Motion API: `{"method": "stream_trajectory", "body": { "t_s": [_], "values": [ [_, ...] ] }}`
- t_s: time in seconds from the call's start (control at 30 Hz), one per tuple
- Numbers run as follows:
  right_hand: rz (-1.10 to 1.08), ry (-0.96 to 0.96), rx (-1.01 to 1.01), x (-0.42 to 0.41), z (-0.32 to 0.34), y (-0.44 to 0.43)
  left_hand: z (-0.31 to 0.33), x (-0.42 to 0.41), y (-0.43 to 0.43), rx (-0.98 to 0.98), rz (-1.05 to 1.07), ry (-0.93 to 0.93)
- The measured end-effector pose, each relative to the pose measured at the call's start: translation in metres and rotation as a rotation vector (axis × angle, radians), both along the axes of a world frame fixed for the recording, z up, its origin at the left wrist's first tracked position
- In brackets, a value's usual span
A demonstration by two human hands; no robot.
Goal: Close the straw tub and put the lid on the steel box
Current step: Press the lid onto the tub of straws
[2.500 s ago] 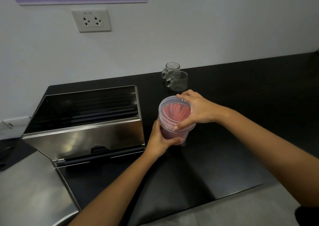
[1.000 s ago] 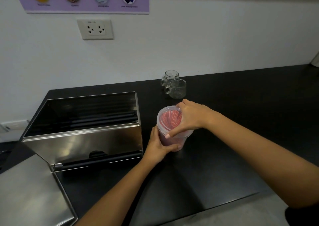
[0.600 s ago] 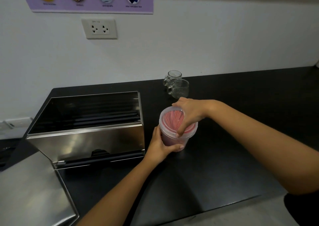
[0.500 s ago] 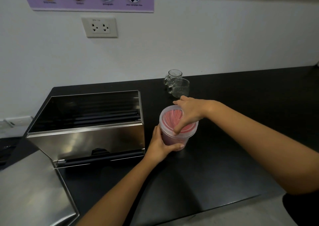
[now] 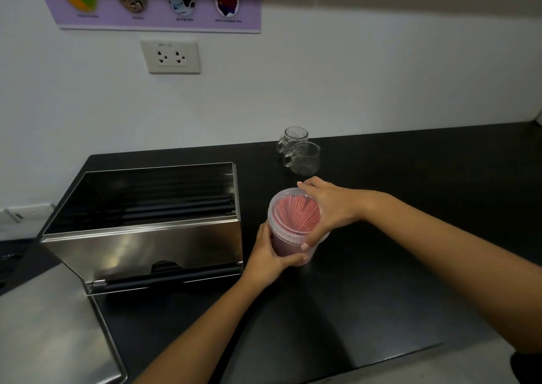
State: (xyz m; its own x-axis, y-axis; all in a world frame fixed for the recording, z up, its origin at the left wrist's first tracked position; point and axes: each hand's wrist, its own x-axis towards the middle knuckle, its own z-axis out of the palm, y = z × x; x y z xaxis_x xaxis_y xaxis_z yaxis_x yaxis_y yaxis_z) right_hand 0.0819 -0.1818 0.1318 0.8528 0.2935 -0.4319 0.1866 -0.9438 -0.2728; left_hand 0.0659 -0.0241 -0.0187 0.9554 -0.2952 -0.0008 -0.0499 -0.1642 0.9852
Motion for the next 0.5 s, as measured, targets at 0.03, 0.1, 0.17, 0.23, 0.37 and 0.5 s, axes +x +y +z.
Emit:
{"method": "stream_trajectory", "body": {
  "t_s": [0.03, 0.1, 0.17, 0.23, 0.37, 0.5],
  "values": [
    [0.009, -0.006, 0.008, 0.001, -0.001, -0.001, 0.000, 0.000, 0.000, -0.005, -0.001, 0.000],
    [0.009, -0.047, 0.012, 0.003, -0.002, -0.002, 0.001, 0.000, 0.000, -0.003, -0.003, -0.002],
    [0.013, -0.107, -0.005, 0.003, -0.004, -0.001, 0.001, 0.000, 0.000, 0.003, -0.001, -0.002],
    [0.035, -0.177, -0.031, 0.002, -0.006, -0.001, 0.001, -0.001, 0.000, 0.022, 0.010, -0.016],
    [0.039, -0.277, -0.034, 0.000, -0.013, -0.001, 0.000, -0.003, -0.002, 0.047, 0.036, -0.062],
    [-0.003, -0.332, 0.006, -0.001, -0.021, -0.002, 0.000, -0.004, -0.002, 0.081, 0.058, -0.076]
  ]
}}
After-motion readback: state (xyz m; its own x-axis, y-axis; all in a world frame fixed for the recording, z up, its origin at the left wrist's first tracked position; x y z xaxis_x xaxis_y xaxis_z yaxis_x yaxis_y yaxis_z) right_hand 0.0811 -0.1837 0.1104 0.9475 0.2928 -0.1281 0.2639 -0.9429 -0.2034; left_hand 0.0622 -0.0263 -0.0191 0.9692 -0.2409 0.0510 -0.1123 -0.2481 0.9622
